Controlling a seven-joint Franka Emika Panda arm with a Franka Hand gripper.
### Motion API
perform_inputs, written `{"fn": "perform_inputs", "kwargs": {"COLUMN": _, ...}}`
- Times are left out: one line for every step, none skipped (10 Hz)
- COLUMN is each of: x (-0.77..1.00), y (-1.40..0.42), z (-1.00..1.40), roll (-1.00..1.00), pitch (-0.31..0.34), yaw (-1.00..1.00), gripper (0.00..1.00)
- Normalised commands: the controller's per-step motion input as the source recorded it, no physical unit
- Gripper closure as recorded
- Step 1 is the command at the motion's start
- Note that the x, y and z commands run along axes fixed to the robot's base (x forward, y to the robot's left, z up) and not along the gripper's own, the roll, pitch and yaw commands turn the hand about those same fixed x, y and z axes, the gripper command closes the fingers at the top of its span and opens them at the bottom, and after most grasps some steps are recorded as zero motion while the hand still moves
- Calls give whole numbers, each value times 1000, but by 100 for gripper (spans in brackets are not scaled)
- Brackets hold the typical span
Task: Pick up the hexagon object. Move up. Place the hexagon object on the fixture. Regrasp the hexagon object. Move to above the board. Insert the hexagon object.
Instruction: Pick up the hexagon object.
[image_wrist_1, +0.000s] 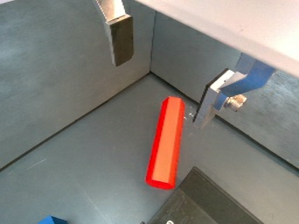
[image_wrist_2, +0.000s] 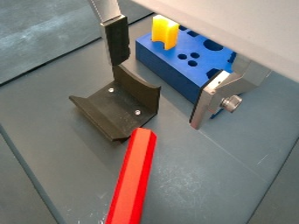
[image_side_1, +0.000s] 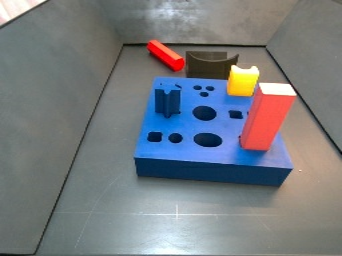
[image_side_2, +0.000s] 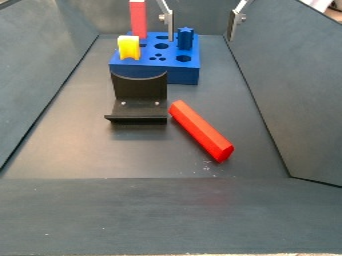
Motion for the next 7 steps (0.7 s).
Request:
{"fn": "perform_inputs", "kwargs": {"x": 14, "y": 0, "z": 0, "roll": 0, "pitch": 0, "yaw": 9, "gripper": 0}}
{"fn": "perform_inputs", "kwargs": {"x": 120, "y": 60, "z": -211, "roll": 0, "pitch": 19, "yaw": 89, "gripper": 0}}
{"fn": "perform_inputs", "kwargs": {"x": 103, "y": 214, "z": -537, "roll": 21, "pitch": 3, "yaw": 203, "gripper": 0}}
{"fn": "perform_inputs", "kwargs": {"x": 69, "y": 209, "z": -720, "roll": 30, "pitch": 0, "yaw": 317, "gripper": 0}}
{"fn": "perform_inputs", "kwargs": {"x": 157, "y": 177, "z": -983, "roll": 0, "pitch": 3, "yaw": 489, "gripper": 0}}
{"fn": "perform_inputs", "kwargs": {"x": 91, "y": 194, "z": -1000, "roll": 0, "pitch": 0, "yaw": 531, "gripper": 0}}
{"fn": "perform_inputs", "kwargs": {"x": 0, "y": 211, "z": -1000, "roll": 0, "pitch": -4, "yaw": 529, "gripper": 0}}
